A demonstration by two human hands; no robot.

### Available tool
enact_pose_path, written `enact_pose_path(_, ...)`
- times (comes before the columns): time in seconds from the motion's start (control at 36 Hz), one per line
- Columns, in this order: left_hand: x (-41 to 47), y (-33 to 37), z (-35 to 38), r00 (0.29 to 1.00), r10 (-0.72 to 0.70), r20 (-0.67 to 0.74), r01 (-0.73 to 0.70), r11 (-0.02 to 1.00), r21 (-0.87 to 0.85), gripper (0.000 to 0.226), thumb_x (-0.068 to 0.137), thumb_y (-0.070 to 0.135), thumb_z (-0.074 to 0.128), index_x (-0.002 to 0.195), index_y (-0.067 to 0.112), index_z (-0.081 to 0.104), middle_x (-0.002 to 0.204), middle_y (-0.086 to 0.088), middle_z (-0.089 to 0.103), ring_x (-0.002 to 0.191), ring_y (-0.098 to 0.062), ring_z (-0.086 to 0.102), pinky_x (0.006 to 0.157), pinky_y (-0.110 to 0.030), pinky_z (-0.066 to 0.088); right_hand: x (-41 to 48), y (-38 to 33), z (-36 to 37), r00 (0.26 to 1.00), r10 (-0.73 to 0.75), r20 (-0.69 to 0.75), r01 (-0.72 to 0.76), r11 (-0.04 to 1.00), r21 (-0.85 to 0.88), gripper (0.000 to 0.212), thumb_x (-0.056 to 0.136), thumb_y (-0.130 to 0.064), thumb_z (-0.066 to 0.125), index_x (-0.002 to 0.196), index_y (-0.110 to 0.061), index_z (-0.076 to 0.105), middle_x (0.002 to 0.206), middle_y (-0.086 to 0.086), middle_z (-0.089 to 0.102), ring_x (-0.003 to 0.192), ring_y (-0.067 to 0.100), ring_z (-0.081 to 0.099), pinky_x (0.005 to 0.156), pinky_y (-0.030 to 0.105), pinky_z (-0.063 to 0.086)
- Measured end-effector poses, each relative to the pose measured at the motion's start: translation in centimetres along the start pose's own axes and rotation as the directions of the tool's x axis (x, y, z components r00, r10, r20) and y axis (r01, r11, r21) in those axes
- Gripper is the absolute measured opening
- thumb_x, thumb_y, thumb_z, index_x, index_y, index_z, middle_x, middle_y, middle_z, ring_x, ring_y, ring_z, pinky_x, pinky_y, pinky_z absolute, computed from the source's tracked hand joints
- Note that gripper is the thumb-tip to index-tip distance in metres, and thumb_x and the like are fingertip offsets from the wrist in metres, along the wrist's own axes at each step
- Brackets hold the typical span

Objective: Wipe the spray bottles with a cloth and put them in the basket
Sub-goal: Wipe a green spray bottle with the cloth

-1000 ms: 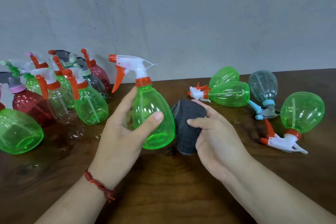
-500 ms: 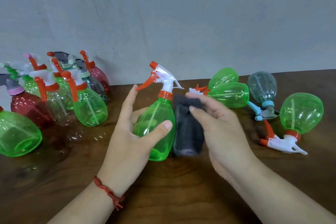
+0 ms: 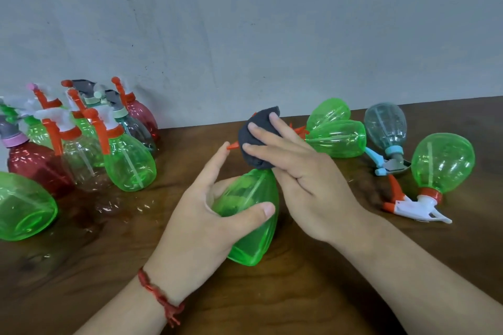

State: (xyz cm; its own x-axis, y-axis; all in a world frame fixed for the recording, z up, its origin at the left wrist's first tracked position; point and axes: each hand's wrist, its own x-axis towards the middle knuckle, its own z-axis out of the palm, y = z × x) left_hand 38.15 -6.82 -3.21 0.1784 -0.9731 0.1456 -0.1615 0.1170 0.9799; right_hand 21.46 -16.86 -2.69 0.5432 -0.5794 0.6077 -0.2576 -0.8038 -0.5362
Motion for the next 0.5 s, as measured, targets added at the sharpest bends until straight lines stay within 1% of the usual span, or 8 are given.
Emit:
enact_pose_path(0.08, 0.0, 0.1, -0.1, 0.999, -0.02, 0.029, 0.019, 0.999, 0.042, 0.115, 0.076, 0.022, 0.095, 0.164, 0.048, 0.025, 0.122, 0.007, 0.079, 0.113, -0.017, 0.076, 0.103, -0.046, 0.056, 0.1, 0.0, -0.3, 0.998, -0.037, 0.05, 0.039, 0.999, -0.037, 0.049, 0.104, -0.002, 0.042, 0.139, -0.024, 0.069, 0.157, -0.017, 0.051, 0.158, 0.002, 0.022, 0.13, 0.043, 0.023)
enact_pose_path(0.14, -0.2, 0.3, 0.1, 0.996, -0.024, 0.085, 0.018, 0.997, 0.075, 0.107, 0.081, 0.015, 0.093, 0.161, 0.049, 0.031, 0.121, 0.006, 0.079, 0.111, -0.02, 0.077, 0.102, -0.048, 0.057, 0.1, 0.1, -0.5, 0.996, -0.059, 0.064, 0.063, 0.995, -0.071, 0.051, 0.102, 0.0, 0.042, 0.134, -0.028, 0.071, 0.152, -0.021, 0.055, 0.157, 0.002, 0.025, 0.13, 0.048, 0.018)
enact_pose_path(0.19, -0.4, 0.3, 0.4, 0.995, -0.018, 0.102, 0.004, 0.991, 0.134, 0.102, 0.083, 0.014, 0.092, 0.157, 0.052, 0.035, 0.119, 0.008, 0.079, 0.109, -0.019, 0.077, 0.101, -0.047, 0.058, 0.2, 0.2, -0.6, 0.996, -0.067, 0.067, 0.073, 0.992, -0.102, 0.052, 0.098, 0.001, 0.043, 0.13, -0.029, 0.071, 0.146, -0.022, 0.059, 0.153, 0.003, 0.032, 0.127, 0.051, 0.022)
enact_pose_path(0.22, -0.4, 0.3, 0.4, 0.996, -0.015, 0.085, 0.002, 0.988, 0.154, 0.103, 0.082, 0.016, 0.093, 0.158, 0.052, 0.034, 0.119, 0.01, 0.079, 0.109, -0.016, 0.077, 0.102, -0.046, 0.058, 0.3, 0.3, -0.5, 0.995, -0.078, 0.065, 0.085, 0.989, -0.12, 0.052, 0.097, 0.001, 0.044, 0.13, -0.028, 0.071, 0.144, -0.02, 0.061, 0.151, 0.005, 0.036, 0.124, 0.052, 0.027)
enact_pose_path(0.28, -0.4, 0.0, 0.4, 0.999, -0.021, 0.042, 0.014, 0.988, 0.153, 0.107, 0.078, 0.02, 0.094, 0.159, 0.051, 0.031, 0.117, 0.014, 0.079, 0.109, -0.012, 0.077, 0.103, -0.044, 0.057, 0.3, 0.6, -0.5, 0.993, -0.1, 0.063, 0.108, 0.983, -0.146, 0.05, 0.096, 0.001, 0.044, 0.129, -0.024, 0.071, 0.141, -0.016, 0.063, 0.145, 0.009, 0.043, 0.12, 0.05, 0.035)
enact_pose_path(0.33, -0.5, 0.1, 0.5, 0.999, -0.017, 0.036, 0.011, 0.989, 0.145, 0.109, 0.074, 0.026, 0.094, 0.16, 0.05, 0.031, 0.118, 0.015, 0.079, 0.109, -0.012, 0.077, 0.103, -0.043, 0.057, 0.2, 1.0, -0.8, 0.991, -0.118, 0.056, 0.125, 0.98, -0.157, 0.049, 0.096, 0.003, 0.044, 0.13, -0.019, 0.071, 0.141, -0.01, 0.065, 0.142, 0.012, 0.047, 0.118, 0.045, 0.038)
enact_pose_path(0.42, -0.3, 0.3, 0.5, 1.0, 0.001, -0.003, -0.001, 0.992, 0.125, 0.106, 0.068, 0.038, 0.09, 0.158, 0.048, 0.035, 0.118, 0.016, 0.079, 0.109, -0.012, 0.077, 0.102, -0.042, 0.057, -0.1, 1.3, -1.4, 0.987, -0.145, 0.068, 0.153, 0.977, -0.146, 0.048, 0.098, 0.006, 0.045, 0.134, -0.016, 0.069, 0.147, -0.008, 0.061, 0.15, 0.012, 0.041, 0.122, 0.041, 0.036)
enact_pose_path(0.5, 0.2, 0.1, -0.2, 0.998, -0.013, -0.062, 0.014, 1.0, 0.015, 0.099, 0.074, 0.029, 0.093, 0.156, 0.043, 0.04, 0.118, 0.01, 0.08, 0.108, -0.015, 0.078, 0.099, -0.045, 0.057, -0.3, 1.7, -1.4, 0.99, -0.133, 0.055, 0.139, 0.984, -0.112, 0.048, 0.099, 0.005, 0.044, 0.135, -0.016, 0.069, 0.15, -0.009, 0.06, 0.153, 0.01, 0.037, 0.124, 0.044, 0.034)
